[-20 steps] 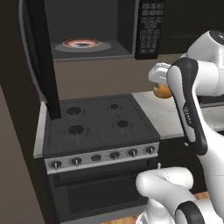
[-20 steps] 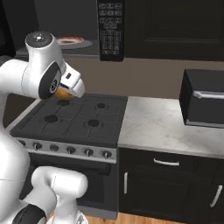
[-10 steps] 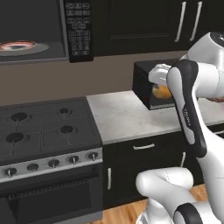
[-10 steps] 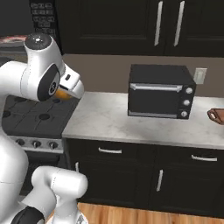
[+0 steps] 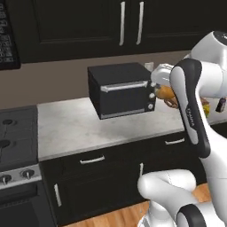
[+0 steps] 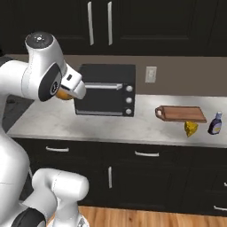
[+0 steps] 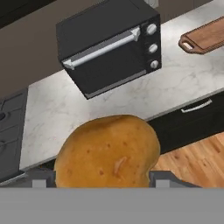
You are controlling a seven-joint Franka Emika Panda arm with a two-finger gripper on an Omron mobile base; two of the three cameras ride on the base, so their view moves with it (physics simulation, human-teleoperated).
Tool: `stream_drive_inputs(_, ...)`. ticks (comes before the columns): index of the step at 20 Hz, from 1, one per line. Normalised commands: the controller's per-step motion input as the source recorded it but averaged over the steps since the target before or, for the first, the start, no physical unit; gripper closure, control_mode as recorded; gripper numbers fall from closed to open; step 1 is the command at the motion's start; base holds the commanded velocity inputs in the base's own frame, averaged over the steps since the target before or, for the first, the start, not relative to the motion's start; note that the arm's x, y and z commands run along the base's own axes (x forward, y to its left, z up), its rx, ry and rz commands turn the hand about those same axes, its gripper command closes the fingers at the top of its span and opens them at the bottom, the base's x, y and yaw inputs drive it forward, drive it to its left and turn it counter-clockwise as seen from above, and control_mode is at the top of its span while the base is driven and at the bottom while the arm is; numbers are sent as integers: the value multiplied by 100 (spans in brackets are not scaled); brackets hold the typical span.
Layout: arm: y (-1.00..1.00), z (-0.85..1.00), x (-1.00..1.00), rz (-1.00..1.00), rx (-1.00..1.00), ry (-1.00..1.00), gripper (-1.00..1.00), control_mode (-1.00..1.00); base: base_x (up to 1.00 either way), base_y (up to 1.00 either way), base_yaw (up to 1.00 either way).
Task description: Retrieve the reheated potato from the microwave, then place the potato, cheese, and condiment on the cutting board.
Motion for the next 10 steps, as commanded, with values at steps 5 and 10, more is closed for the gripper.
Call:
stream_drive_inputs(5,0,0,0,0,0,0,100,100,51,-100,0)
stream_drive_inputs(10,0,0,0,0,0,0,100,100,60,-100,0)
